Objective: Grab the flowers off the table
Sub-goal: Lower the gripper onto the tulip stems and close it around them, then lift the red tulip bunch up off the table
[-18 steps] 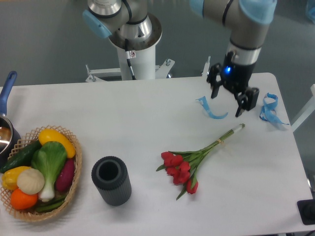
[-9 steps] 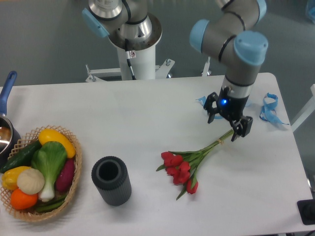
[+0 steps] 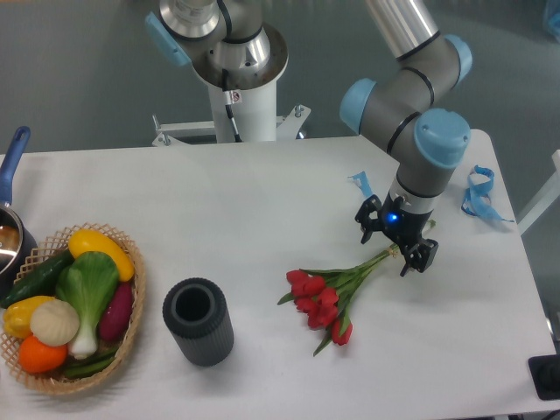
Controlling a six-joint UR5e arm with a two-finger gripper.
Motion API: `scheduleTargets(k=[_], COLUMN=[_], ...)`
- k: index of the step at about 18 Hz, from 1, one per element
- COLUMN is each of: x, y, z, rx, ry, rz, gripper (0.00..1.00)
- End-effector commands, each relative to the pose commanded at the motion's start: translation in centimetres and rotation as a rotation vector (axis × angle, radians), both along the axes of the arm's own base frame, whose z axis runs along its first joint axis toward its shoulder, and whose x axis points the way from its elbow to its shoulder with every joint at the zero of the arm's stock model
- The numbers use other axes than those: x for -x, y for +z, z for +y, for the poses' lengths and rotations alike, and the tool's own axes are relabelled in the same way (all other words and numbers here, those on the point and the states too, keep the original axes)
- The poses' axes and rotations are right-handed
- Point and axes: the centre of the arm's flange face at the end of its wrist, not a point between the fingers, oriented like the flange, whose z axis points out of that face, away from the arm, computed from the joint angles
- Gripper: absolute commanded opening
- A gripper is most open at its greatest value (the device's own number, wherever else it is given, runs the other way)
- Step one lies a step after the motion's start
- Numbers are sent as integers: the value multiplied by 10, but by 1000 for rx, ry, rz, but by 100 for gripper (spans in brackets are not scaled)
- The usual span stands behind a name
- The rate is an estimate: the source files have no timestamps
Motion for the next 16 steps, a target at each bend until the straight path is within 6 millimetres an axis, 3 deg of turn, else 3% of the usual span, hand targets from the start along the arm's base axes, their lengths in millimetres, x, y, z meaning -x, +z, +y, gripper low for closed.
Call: scheduleTargets(k=[3,7,12,16], x=[-8,-3,-3,-3], y=[-19,-22,-21,-18], z=[6,8,8,8], rx=[-2,-3,-3,-5], ry=[-11,-8,-6,22], rz=[3,7,7,4], gripper=[100,98,56,35])
